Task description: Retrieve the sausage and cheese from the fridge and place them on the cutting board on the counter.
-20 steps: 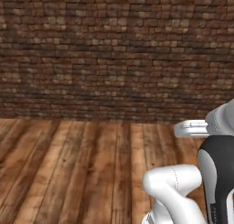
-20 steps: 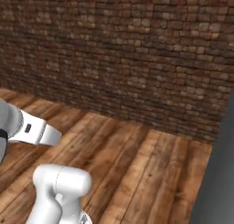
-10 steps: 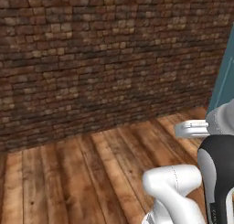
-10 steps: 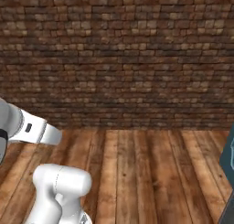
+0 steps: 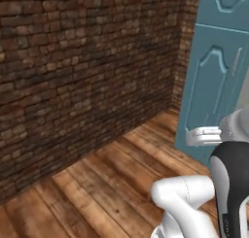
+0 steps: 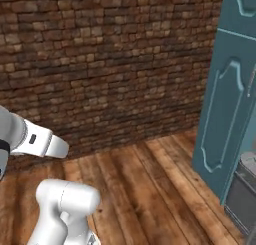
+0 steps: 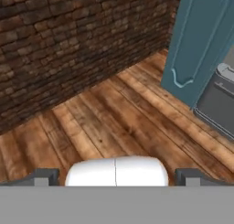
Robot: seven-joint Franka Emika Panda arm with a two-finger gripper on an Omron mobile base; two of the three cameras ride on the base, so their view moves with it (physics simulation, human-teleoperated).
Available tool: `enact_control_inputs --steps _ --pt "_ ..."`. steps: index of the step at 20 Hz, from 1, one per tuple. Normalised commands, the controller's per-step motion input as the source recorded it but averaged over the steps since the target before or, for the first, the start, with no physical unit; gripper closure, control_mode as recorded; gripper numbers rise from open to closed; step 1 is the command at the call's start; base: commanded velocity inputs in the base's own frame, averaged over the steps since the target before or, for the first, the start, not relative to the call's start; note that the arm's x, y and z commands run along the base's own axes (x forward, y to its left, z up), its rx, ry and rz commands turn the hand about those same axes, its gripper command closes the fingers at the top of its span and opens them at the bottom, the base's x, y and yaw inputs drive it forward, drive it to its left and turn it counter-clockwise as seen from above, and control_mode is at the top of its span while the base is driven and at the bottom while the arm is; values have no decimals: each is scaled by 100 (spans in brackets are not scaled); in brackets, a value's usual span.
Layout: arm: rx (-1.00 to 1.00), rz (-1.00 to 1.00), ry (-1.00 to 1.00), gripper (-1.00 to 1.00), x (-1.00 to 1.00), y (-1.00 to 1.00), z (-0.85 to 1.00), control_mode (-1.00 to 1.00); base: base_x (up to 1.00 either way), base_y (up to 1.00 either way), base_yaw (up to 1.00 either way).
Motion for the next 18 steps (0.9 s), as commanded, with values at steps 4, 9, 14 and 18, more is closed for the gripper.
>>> enact_control_inputs --steps 4,9,14,18 --pt "0 0 0 -100 0 0 0 100 53 0 -70" --pt "0 0 0 -100 0 0 0 100 31 0 -73" --pt "0 0 0 -100 0 0 0 100 62 1 -70" --pt "0 0 0 -100 0 0 0 100 96 19 -54"
